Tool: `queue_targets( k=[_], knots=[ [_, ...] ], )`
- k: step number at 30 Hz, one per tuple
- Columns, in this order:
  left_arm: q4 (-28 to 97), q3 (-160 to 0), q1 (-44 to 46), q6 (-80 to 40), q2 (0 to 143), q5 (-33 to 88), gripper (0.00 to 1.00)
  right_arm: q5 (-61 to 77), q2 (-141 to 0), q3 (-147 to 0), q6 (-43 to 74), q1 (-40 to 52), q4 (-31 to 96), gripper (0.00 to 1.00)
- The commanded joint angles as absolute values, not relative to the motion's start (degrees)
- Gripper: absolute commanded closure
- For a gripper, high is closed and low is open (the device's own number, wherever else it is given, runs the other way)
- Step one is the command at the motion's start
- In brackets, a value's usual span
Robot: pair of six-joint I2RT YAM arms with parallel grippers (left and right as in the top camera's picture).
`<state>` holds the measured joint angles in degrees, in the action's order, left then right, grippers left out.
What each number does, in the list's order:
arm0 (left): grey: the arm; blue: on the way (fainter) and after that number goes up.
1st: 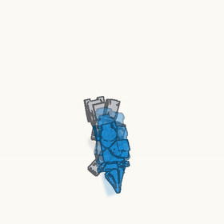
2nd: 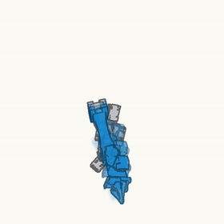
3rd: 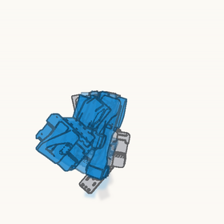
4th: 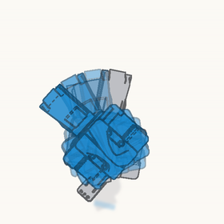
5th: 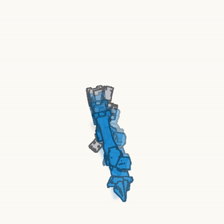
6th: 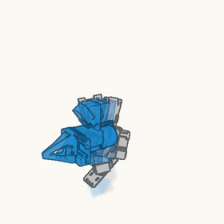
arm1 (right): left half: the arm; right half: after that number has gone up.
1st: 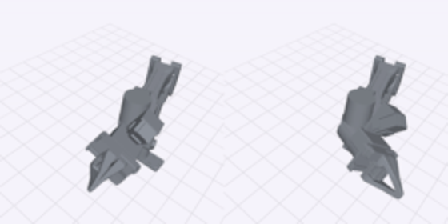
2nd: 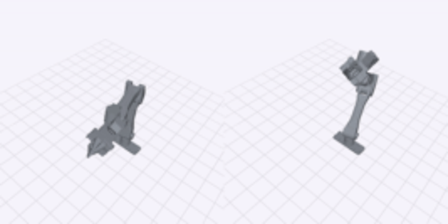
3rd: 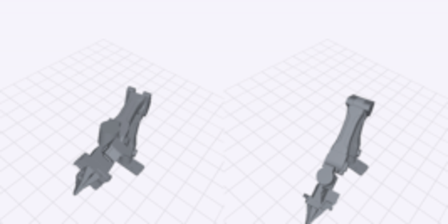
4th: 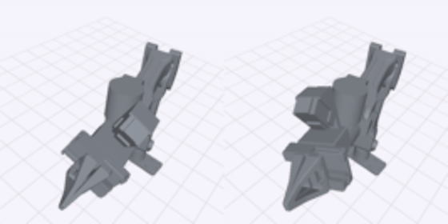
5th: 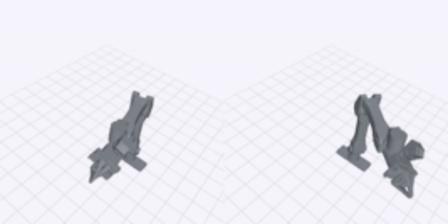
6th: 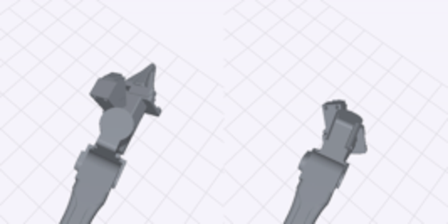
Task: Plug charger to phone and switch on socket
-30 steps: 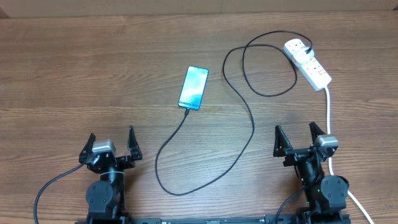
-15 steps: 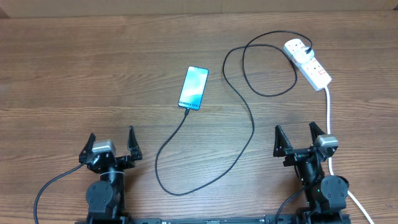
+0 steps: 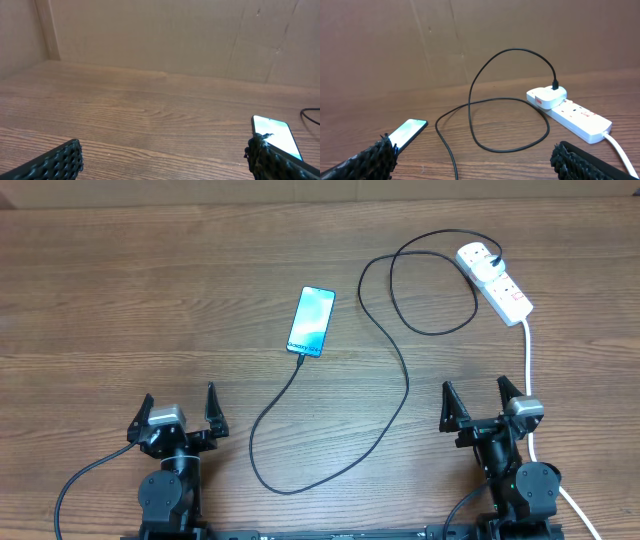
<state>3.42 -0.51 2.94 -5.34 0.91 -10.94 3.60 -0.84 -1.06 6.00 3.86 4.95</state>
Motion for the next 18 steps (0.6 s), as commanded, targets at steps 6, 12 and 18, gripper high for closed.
queue_targets(
  k=[6, 12, 18],
  knots=[
    [3.4, -0.3, 2.5, -3.8, 0.2, -10.5, 0.0, 2.8, -0.2, -0.4, 5.7, 4.1, 4.8, 0.0],
    [3.4, -0.3, 2.5, -3.8, 0.2, -10.5, 0.0, 2.8, -0.2, -0.4, 5.7, 4.1, 4.6, 0.0],
    [3.4, -0.3, 2.5, -3.8, 0.2, -10.5, 0.0, 2.8, -0.2, -0.4, 5.7, 4.1, 4.6, 0.0]
  ],
)
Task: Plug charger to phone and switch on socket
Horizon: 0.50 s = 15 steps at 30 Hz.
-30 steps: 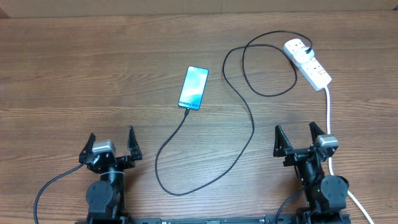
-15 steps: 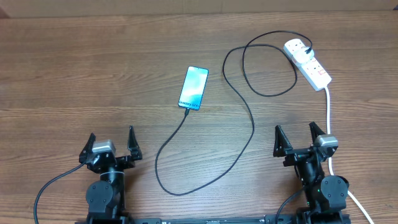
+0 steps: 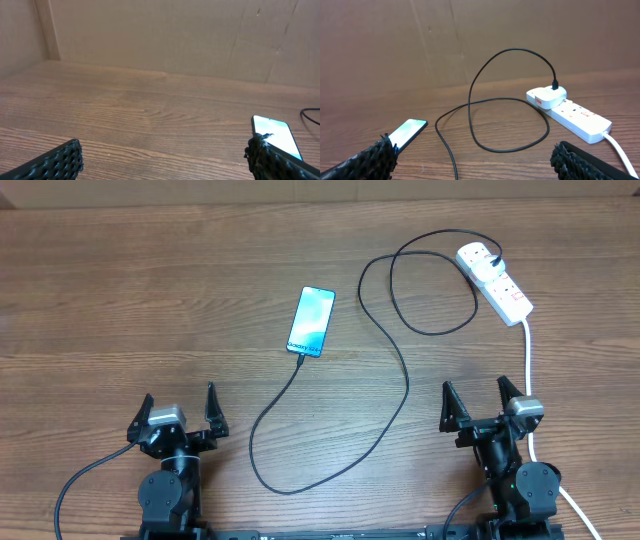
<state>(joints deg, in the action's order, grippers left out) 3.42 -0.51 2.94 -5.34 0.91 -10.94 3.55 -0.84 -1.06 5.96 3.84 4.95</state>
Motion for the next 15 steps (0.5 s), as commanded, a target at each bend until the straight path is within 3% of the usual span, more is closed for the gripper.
queue_targets(
  k=[1, 15],
  knots=[
    [3.4, -0.3, 2.5, -3.8, 0.2, -10.5, 0.0, 2.8, -0.2, -0.4, 5.7, 4.1, 4.6, 0.0],
    [3.4, -0.3, 2.5, -3.8, 0.2, -10.5, 0.0, 1.3, -0.2, -0.5, 1.3, 4.1, 4.9, 0.0]
  ],
)
